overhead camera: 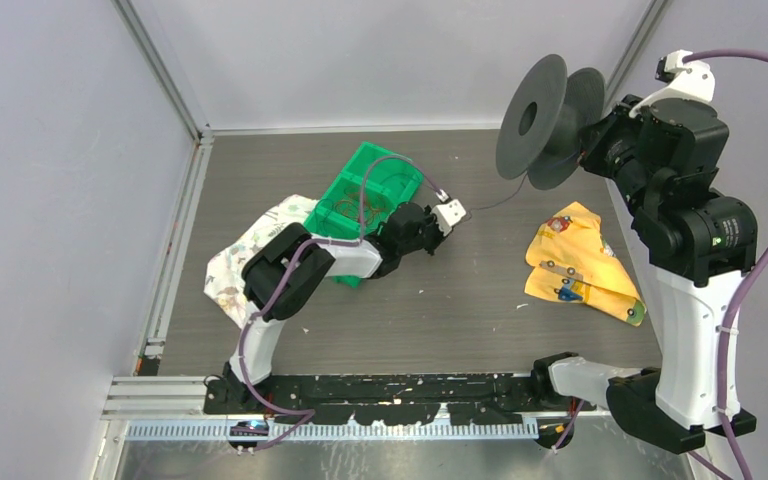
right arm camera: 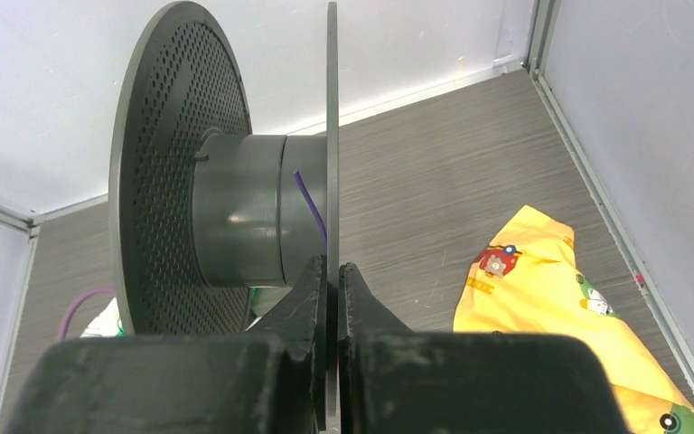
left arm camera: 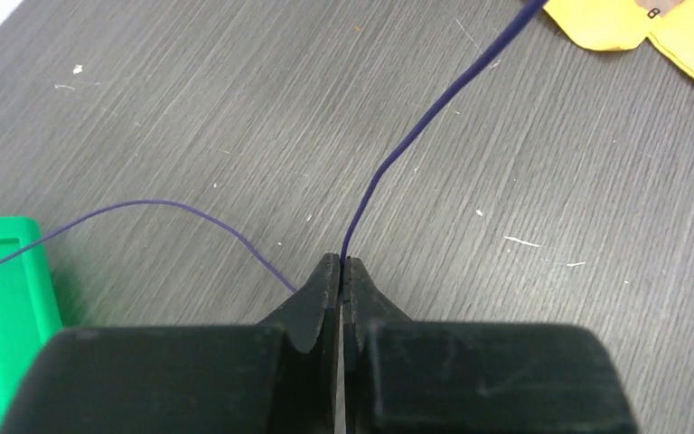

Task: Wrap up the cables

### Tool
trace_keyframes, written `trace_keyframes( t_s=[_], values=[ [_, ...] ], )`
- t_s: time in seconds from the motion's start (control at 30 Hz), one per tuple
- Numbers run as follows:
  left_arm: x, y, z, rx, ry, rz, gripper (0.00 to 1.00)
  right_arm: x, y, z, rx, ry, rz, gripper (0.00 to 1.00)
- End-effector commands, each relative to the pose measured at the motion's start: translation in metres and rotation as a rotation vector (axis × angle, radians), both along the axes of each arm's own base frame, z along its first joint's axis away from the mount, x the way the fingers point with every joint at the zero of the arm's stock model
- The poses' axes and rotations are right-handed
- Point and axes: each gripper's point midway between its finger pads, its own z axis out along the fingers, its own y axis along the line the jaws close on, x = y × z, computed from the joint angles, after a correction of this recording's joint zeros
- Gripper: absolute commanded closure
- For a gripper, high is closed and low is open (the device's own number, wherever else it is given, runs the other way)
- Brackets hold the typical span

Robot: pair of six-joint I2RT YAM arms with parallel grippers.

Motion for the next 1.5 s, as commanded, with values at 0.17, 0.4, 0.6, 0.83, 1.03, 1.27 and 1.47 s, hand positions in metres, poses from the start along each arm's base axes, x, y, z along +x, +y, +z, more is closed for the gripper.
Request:
trace_keyframes(
  t_s=[0.17, 0.4, 0.6, 0.83, 1.03, 1.27, 1.47],
  values=[
    [0.025, -0.014, 0.062, -0.216, 0.017, 0.052, 1.0, -0.019, 0.01, 0.044, 0.098, -0.144, 0.064, 1.0],
    [0.065, -0.005, 0.083, -0.364, 0.116, 0.099, 1.0, -0.048, 0.027, 0.026, 0.096, -0.067, 0.198, 1.0],
    [0.083, -0.015, 0.1, -0.342, 0.103, 0.086, 1.0, -0.069, 0.061, -0.005, 0.094, 0.078, 0.422, 1.0],
    [0.11, 0.002, 0.134, -0.385, 0.056, 0.147, 1.0, -0.078, 0.067, -0.052, 0.076, 0.288, 0.465, 1.0],
    [0.113, 0.015, 0.173, -0.43, 0.012, 0.16, 1.0, -0.069, 0.07, -0.08, 0.089, 0.349, 0.461, 1.0],
    [0.1, 0.021, 0.218, -0.48, -0.035, 0.118, 1.0, -0.062, 0.071, -0.128, 0.056, 0.489, 0.466, 0.99],
    [0.078, 0.021, 0.258, -0.533, -0.072, 0.043, 1.0, -0.045, 0.065, -0.153, 0.043, 0.529, 0.404, 1.0]
  ],
)
